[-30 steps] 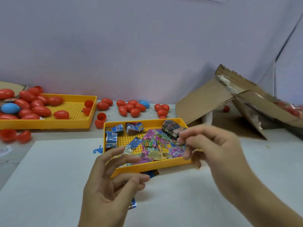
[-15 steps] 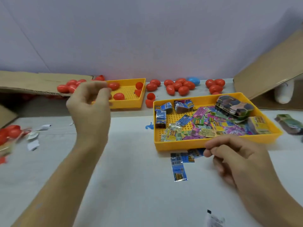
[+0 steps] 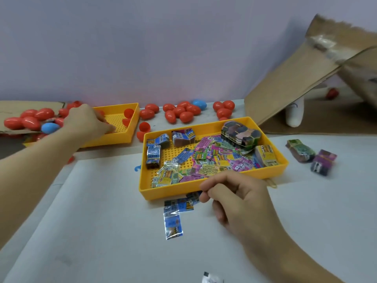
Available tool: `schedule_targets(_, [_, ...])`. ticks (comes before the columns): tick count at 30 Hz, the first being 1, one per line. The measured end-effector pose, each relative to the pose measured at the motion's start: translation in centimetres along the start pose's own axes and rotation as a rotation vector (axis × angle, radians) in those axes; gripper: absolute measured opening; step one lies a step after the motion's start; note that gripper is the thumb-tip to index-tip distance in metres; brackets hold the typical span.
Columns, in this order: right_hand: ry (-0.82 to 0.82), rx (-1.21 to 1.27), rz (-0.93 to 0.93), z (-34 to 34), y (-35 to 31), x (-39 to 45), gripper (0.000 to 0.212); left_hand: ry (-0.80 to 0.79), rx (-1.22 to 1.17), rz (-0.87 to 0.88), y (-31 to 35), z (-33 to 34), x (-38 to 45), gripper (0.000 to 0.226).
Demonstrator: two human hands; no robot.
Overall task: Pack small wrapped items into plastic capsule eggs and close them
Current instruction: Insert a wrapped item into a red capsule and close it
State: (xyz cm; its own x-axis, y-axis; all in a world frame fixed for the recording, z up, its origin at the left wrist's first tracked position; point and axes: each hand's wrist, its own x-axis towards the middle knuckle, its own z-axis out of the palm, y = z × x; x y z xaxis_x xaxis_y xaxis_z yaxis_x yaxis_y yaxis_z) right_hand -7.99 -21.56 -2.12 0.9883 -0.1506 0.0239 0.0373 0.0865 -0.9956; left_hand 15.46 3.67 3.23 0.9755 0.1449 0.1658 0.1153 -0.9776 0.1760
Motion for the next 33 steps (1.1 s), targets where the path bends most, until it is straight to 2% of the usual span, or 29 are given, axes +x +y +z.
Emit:
schedule_targets(2, [0.001,0.004,0.003,0.0,-0.1,0.0,0.031,0.147,-0.229,0.073,0.8,0.2,-1.2,0.037])
schedule_targets(3, [0.0,0.002,0.005,0.0,-0.1,0.0,0.031,0.17,-0.41,0.106,1.3,0.2,-2.2,0.035])
schedule_targets(7, [-0.014,0.012,0.016,0.0,-0.3,-0.1,0.032,0.057,-1.399,0.121,3.8,-1.4,-8.8,0.013])
schedule_targets(8, [-0.015,0.021,0.02,-0.1,-0.3,-0.1,0.032,0.01,-1.574,0.109,4.3,-1.8,-10.7,0.016])
schedule_targets(10, [-0.024,0.062,0.023,-0.1,-0.4,-0.1,0.026,-0.11,-1.748,0.084,5.0,-1.7,-14.7,0.025])
schedule_targets(12, [-0.042,0.124,0.02,0.0,-0.7,-0.1,0.022,-0.191,-1.786,0.084,6.0,-0.6,-18.7,0.034])
schedule_targets(15, [-0.071,0.163,0.027,0.0,-1.0,-0.2,0.054,-0.201,-1.725,0.078,7.3,1.3,-23.4,0.032])
schedule_targets(17, [-0.109,0.107,-0.003,0.2,-1.0,-0.3,0.059,-0.224,-1.68,0.109,7.5,2.2,-24.8,0.025])
schedule_targets(20, [-0.132,-0.018,-0.07,0.3,-0.9,-0.5,0.046,-0.242,-1.597,0.188,7.2,2.9,-25.0,0.029])
schedule_targets(26, [-0.127,0.018,-0.091,0.3,-1.0,-0.6,0.037,-0.274,-1.502,0.257,6.4,3.1,-24.7,0.037])
schedule_targets(29, [-0.113,0.053,-0.066,0.1,-0.8,-0.5,0.029,-0.254,-1.545,0.229,6.4,3.0,-24.5,0.036])
schedule_targets(33, [-0.14,0.066,-0.075,0.2,-0.7,-0.5,0.022,-0.363,-1.685,0.113,6.1,3.2,-23.9,0.038])
